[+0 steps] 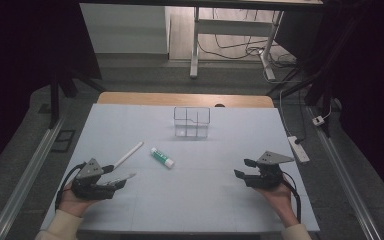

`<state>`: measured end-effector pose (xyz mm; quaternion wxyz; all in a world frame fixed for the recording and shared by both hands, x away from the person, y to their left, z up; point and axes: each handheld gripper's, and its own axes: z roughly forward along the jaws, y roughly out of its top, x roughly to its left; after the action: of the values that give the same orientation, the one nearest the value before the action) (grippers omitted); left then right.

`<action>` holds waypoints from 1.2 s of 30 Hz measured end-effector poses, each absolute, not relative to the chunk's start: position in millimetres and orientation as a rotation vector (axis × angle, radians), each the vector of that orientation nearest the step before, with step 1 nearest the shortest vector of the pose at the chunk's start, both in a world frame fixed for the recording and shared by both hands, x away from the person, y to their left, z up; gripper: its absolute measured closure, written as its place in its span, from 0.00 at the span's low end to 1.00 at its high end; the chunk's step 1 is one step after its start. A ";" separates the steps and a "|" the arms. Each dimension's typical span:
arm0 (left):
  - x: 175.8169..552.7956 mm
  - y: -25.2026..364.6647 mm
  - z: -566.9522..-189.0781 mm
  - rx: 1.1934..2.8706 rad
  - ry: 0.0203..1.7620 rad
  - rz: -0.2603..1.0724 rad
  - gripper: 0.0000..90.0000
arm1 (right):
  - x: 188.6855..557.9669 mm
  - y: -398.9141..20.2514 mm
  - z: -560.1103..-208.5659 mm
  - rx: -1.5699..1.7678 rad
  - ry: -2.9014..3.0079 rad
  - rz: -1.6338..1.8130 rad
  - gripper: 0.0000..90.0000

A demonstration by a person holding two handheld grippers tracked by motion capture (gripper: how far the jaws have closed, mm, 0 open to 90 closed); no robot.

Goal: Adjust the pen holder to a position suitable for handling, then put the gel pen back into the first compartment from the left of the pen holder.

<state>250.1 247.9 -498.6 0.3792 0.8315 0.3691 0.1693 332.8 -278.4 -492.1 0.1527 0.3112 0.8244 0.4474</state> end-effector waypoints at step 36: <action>297.5 211.2 -483.3 2.390 0.782 0.288 0.31 | 327.7 -282.2 -503.5 0.864 2.414 1.189 0.42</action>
<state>297.5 211.2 -483.3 0.3005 0.9006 0.2946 0.1086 327.7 -282.2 -503.5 0.1567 0.3020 0.8435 0.4155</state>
